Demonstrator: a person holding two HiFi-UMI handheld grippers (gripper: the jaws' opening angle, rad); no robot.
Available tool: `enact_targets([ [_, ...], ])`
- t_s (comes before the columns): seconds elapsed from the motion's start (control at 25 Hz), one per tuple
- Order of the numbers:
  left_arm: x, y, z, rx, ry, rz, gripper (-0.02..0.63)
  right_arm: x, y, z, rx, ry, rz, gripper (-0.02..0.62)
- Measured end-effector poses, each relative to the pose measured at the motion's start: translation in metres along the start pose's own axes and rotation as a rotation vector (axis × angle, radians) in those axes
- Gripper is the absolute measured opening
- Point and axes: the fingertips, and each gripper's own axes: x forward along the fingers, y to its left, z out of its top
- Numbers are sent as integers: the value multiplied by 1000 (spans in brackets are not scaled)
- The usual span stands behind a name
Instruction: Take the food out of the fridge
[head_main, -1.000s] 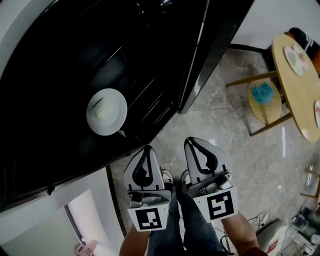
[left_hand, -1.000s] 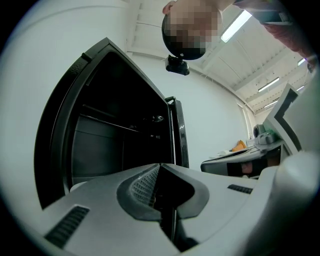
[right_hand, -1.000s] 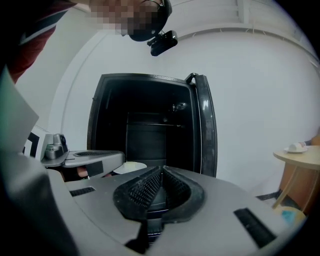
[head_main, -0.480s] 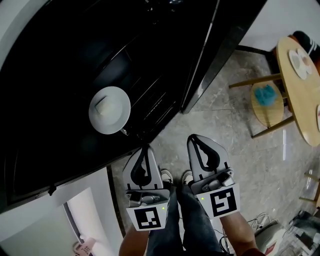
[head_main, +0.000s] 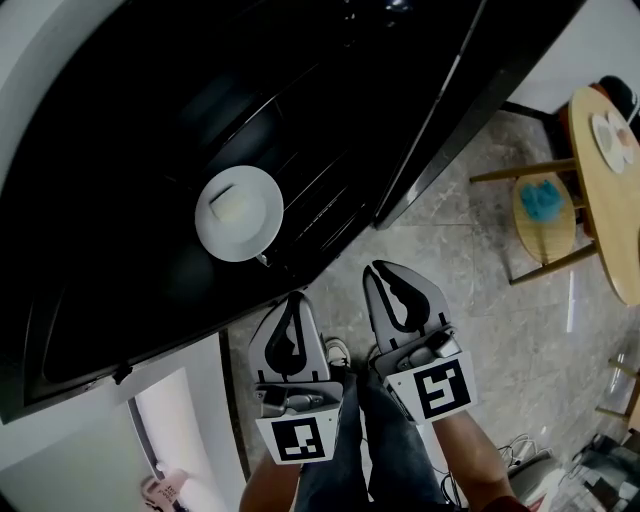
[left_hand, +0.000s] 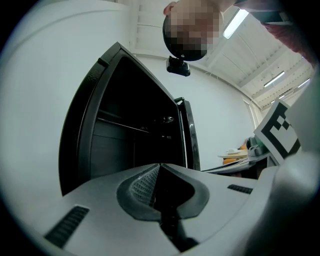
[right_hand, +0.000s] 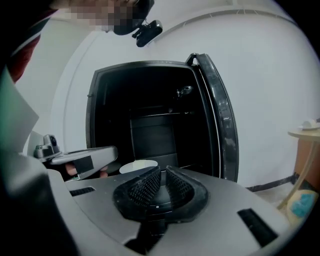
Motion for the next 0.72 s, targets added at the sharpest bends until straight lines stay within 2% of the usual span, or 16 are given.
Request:
enact_targets([
  [0.24,-8,16,2,0,1,31,14,25,16,2,107,-17,78,28],
  [0.4,-13,23,3,0,-1,45,14,44,28,-1,197,3,141,64],
  [0.72,-21,29,3,3,-1,63,14,82,46,-16,520,79,262,95],
])
